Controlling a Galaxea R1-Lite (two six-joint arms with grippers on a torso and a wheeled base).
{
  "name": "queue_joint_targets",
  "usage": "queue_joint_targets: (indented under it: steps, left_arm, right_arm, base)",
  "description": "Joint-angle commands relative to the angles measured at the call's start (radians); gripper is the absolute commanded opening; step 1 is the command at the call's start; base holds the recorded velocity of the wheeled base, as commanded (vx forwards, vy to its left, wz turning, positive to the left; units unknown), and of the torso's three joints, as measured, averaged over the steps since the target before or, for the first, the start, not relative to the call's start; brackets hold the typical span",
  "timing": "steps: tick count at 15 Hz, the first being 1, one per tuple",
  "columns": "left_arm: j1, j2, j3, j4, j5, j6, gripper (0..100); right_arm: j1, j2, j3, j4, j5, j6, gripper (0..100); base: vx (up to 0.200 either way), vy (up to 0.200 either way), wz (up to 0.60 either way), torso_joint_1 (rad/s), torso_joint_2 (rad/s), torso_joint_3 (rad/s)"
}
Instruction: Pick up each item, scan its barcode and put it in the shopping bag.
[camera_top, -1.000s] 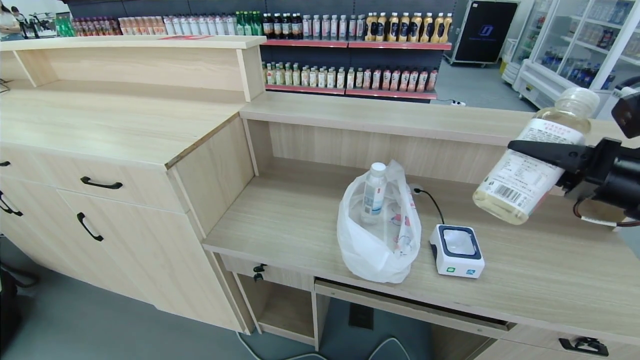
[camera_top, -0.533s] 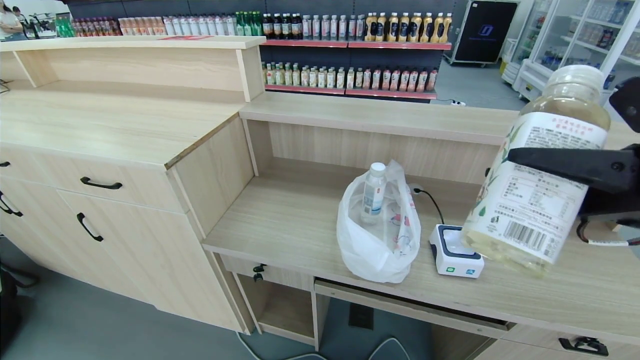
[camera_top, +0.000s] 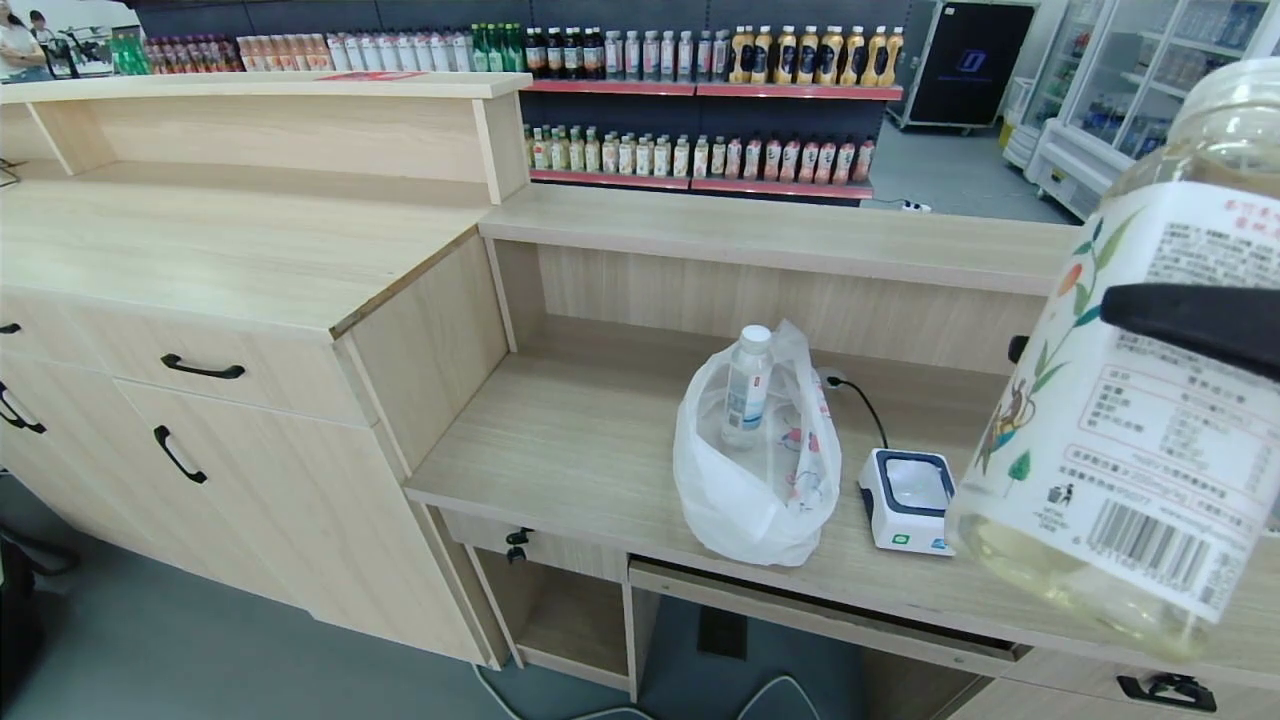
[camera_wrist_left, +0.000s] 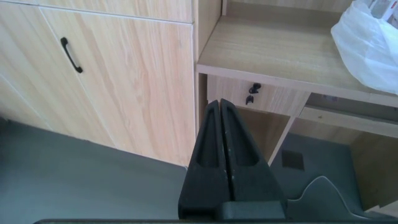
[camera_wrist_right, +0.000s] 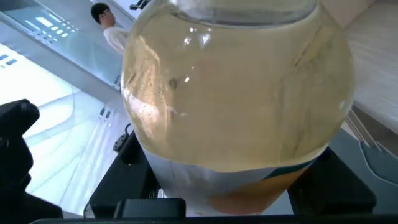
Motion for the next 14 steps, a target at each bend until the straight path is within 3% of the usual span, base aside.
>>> queue_joint_targets:
  steps: [1,6,14]
  left_arm:
    - [0.000,0.000,0.000,0.000,0.000,0.000,0]
    - [0.000,0.000,0.000,0.000,0.000,0.000,0]
    - [0.000,0.000,0.000,0.000,0.000,0.000,0]
  right_arm:
    - [0.054,0.021,-0.004,-0.002,-0.059,-0.010,0]
    - [0.051,0.067,0.072,0.000,-0.226,-0.228,0]
    - [0.046,0.091,0.121,-0.011,-0.248,-0.285,0]
  base:
    - [0.000,0.000,0.00,0.000,0.00,0.000]
    - [0.000,0.000,0.00,0.000,0.00,0.000]
    - [0.000,0.000,0.00,0.000,0.00,0.000]
